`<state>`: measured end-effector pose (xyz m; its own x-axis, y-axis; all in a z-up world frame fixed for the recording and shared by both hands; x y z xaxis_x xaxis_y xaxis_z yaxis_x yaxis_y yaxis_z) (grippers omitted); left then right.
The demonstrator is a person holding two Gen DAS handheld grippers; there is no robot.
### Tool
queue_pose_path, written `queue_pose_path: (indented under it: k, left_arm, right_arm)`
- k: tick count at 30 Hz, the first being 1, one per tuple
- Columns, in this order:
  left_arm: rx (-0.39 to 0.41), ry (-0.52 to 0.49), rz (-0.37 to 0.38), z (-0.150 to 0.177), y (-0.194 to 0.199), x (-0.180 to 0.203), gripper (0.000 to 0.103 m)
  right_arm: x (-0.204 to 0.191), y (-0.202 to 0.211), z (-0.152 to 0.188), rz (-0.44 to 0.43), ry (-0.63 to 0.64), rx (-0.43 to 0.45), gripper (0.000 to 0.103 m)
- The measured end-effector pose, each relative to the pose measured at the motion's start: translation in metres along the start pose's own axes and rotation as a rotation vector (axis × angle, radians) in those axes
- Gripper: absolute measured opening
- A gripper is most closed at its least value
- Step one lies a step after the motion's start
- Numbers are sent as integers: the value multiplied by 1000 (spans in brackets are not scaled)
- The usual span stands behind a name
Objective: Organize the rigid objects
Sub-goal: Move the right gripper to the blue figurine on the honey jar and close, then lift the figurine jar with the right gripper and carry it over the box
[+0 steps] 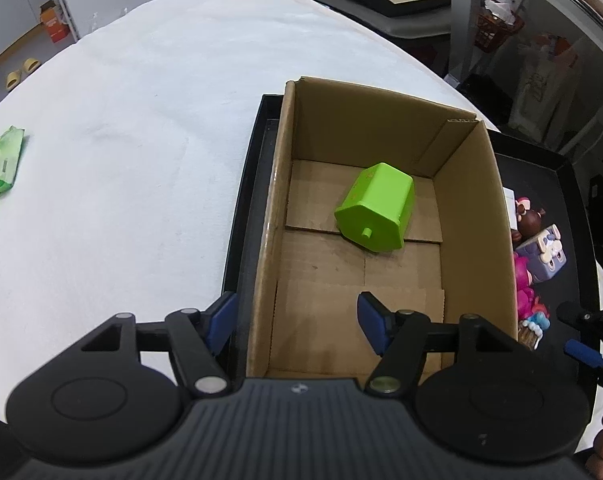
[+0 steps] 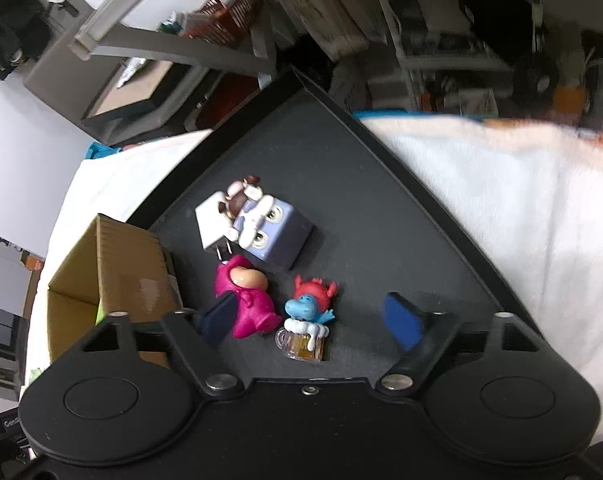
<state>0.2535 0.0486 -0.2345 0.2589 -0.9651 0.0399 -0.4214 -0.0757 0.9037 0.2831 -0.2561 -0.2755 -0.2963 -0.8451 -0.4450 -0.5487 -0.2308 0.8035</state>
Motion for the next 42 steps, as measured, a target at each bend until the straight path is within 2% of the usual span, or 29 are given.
queue_pose_path:
  k: [9, 20, 24, 30, 42]
  left_arm:
    - [-17, 34, -46, -1, -7, -2, 65]
    - [-28, 48, -71, 0, -8, -6, 65]
    - [-20, 39, -68, -1, -4, -3, 65]
    - [-17, 38, -52, 2, -4, -1, 65]
    - [-11, 30, -8, 5, -3, -10, 65]
  right_arm:
    - [4, -32, 2, 10, -12, -70, 62]
    - [-18, -34, 11, 91, 197, -38, 62]
    - [-20, -30, 18, 141, 258, -25, 52]
    - [-14, -21, 20, 150, 236, -9, 35]
    - [-23, -8, 19, 115, 272, 33, 34]
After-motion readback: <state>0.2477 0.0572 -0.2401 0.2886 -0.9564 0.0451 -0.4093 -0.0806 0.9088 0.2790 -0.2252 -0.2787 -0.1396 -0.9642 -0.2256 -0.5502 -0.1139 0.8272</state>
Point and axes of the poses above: each gripper's, at about its wrist camera, not at the fingertips, and y roughly against the way its jaws point, x to its right, z to its underside, the point moved 6 cm from there along -y, roughly the way its jaws point, and after that the axes turned 3 degrees about x, right-handed, at the moved point
